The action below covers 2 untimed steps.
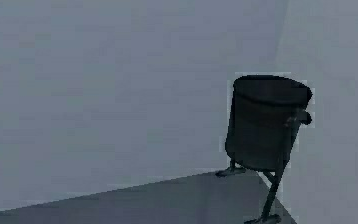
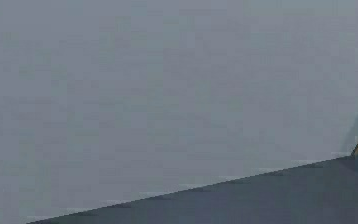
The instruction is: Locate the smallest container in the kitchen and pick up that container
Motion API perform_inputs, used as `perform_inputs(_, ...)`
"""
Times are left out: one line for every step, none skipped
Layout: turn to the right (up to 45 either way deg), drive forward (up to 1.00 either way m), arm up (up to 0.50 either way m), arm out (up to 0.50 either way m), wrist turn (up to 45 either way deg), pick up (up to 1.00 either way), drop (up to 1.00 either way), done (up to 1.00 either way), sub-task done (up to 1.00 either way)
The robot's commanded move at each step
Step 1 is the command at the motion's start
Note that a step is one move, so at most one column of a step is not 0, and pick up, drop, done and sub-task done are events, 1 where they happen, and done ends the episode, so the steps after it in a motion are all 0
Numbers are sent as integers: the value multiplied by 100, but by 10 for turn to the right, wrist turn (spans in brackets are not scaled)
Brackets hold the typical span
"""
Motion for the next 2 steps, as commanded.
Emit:
perform_inputs(0,30,0,0,0,0,0,0,0)
perform_inputs(450,0,0,0,0,0,0,0,0)
